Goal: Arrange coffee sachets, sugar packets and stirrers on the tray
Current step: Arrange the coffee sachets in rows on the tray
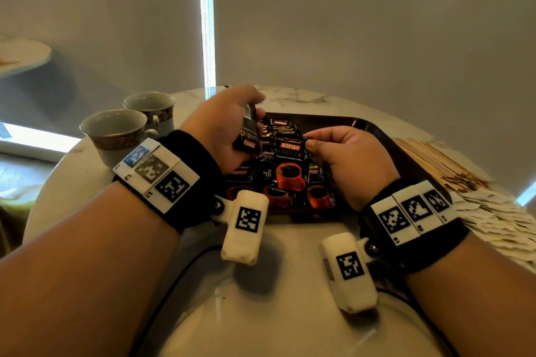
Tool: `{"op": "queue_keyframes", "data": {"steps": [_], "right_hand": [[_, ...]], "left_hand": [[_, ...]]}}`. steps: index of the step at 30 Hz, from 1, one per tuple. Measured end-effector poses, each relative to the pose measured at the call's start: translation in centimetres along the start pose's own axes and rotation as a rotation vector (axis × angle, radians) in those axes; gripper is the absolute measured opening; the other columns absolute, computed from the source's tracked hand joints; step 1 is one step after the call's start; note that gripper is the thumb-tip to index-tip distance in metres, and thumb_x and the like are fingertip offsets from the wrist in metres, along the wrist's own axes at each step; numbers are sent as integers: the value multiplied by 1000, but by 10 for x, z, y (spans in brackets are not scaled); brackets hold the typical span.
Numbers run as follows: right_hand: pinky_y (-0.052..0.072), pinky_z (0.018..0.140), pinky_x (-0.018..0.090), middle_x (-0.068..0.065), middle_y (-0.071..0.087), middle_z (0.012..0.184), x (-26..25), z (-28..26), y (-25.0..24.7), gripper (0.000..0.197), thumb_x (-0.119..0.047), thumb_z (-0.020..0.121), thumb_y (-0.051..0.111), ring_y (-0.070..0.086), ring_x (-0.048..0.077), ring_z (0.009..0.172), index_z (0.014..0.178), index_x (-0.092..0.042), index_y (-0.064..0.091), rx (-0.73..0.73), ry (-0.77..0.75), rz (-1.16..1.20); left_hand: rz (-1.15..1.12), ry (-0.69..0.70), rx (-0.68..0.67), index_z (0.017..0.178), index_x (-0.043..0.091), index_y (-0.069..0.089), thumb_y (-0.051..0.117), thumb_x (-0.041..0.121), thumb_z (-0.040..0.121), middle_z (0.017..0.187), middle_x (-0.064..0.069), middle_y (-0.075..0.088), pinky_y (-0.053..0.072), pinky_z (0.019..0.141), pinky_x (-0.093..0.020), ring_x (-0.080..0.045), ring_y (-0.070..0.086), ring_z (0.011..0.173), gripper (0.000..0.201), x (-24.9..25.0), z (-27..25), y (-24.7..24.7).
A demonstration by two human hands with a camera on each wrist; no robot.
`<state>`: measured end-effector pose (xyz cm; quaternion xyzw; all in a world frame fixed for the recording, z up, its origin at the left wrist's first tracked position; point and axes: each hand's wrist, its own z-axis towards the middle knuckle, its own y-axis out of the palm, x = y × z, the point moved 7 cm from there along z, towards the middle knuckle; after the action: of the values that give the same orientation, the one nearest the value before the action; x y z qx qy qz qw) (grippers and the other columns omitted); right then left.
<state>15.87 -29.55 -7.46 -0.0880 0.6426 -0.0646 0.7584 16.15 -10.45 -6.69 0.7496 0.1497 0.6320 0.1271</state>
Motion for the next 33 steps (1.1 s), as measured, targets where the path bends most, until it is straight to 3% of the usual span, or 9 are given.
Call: {"op": "queue_keyframes", "data": {"steps": [2,5,7,13,22,27,31,33], "right_hand": [[63,72,41,0,78,89,0,-1,1,9,-15,92,70,75,19,86,91,-21,76,-8,12,-26],[64,70,42,1,78,91,0,-3,6,8,-16,92,70,75,18,85,92,-22,76,-36,38,-60],[64,73,43,0,78,91,0,-3,8,8,-18,91,71,75,18,87,91,-23,77,-44,41,-103],[63,72,30,-1,76,93,1,-3,16,8,-17,89,74,74,13,86,95,-22,75,-110,56,-182],[64,68,34,-2,76,93,0,-4,19,8,-20,86,76,75,11,76,92,-24,74,-131,87,-231],[64,69,44,-1,76,92,0,-6,19,12,-20,86,77,75,13,72,98,-22,74,-120,96,-214],[63,65,34,-3,76,92,-3,-7,11,6,-26,88,75,74,11,78,94,-24,75,-24,45,-228],[57,60,24,-5,74,88,-8,-8,3,10,-35,91,71,71,4,75,91,-25,72,60,28,-204]], "left_hand": [[-130,36,-16,113,10,59,58,26,87,88,-4,59,50,59,-32,-17,55,67,31,9,-1,-3],[-263,43,-85,114,8,61,46,32,88,90,-8,62,50,63,-31,-21,58,67,38,16,-6,-1],[-290,45,-113,115,8,61,42,32,89,91,-10,63,51,64,-31,-23,59,68,40,17,-8,0],[-271,50,-97,116,8,62,41,30,88,92,-10,63,50,63,-32,-22,58,71,41,18,-10,1],[-280,55,-100,119,7,61,41,30,89,91,-10,63,51,62,-32,-21,58,70,43,18,-12,1],[-282,56,-94,120,6,62,41,29,89,92,-10,62,51,62,-32,-21,58,70,44,18,-12,1],[-259,19,-90,120,7,61,41,29,88,91,-9,62,50,65,-33,-21,58,70,44,16,-11,1],[-197,-40,-84,120,8,62,41,29,87,90,-9,63,49,69,-35,-21,58,70,44,12,-11,0]]}}
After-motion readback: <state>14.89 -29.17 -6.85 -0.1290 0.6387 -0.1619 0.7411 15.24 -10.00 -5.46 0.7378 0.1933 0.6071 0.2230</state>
